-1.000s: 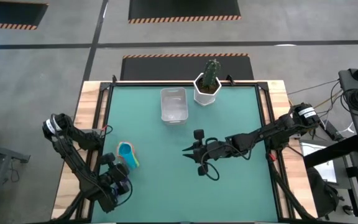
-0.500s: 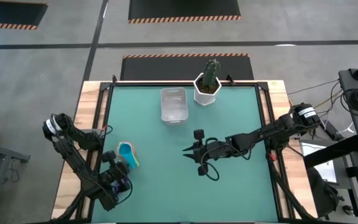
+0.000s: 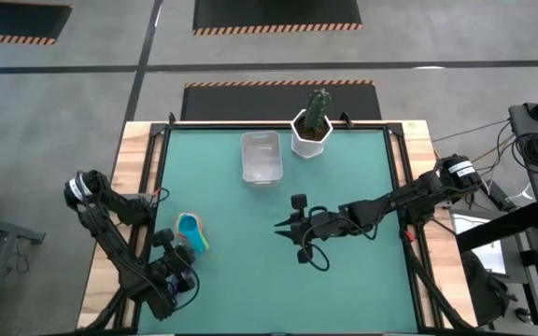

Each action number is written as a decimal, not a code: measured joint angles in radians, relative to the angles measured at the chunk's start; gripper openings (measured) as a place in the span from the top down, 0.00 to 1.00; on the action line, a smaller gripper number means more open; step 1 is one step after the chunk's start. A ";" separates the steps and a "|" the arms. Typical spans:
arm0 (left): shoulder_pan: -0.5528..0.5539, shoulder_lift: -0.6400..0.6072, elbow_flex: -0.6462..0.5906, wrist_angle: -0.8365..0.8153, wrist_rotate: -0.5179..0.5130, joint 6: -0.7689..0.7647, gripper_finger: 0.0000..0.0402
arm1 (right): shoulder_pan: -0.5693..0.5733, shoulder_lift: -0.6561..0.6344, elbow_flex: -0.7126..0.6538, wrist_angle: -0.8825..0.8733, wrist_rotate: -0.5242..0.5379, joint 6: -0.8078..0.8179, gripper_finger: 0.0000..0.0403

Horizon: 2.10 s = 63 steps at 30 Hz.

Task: Nest measuring cups in basket
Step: Stack the blue measuring cup on top of the green measuring cup

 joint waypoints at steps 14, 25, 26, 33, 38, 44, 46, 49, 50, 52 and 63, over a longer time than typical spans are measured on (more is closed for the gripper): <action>0.002 0.004 -0.099 0.094 0.001 0.000 1.00 | 0.000 0.000 -0.002 -0.001 0.000 0.000 0.83; 0.001 0.004 -0.088 0.112 -0.004 0.026 1.00 | 0.000 0.000 -0.002 -0.001 0.000 -0.002 0.83; 0.001 0.004 -0.086 0.109 -0.006 0.028 1.00 | 0.000 0.000 -0.002 -0.001 0.000 -0.002 0.83; 0.002 0.004 -0.086 0.095 -0.034 0.026 1.00 | 0.000 0.000 -0.002 0.000 0.000 0.000 0.83; 0.001 0.004 -0.087 0.095 -0.035 0.026 1.00 | 0.000 0.000 -0.002 0.000 0.000 0.000 0.83; 0.002 0.004 -0.087 0.094 -0.077 0.026 1.00 | 0.000 0.000 -0.002 0.000 0.000 0.000 0.83; 0.002 0.004 -0.087 0.093 -0.079 0.026 1.00 | 0.000 0.000 -0.002 0.000 0.000 0.000 0.83; 0.001 0.004 -0.087 0.092 -0.079 0.026 1.00 | 0.000 0.000 -0.002 0.000 0.000 0.000 0.83; 0.001 0.004 -0.087 0.091 -0.079 0.026 1.00 | 0.000 0.000 -0.002 0.000 0.000 0.000 0.83; 0.002 0.004 -0.087 0.087 -0.079 0.026 1.00 | 0.000 0.000 -0.002 0.000 0.000 0.000 0.83; 0.002 0.004 -0.064 0.064 -0.062 0.026 1.00 | 0.000 0.000 -0.002 0.000 0.001 0.000 0.83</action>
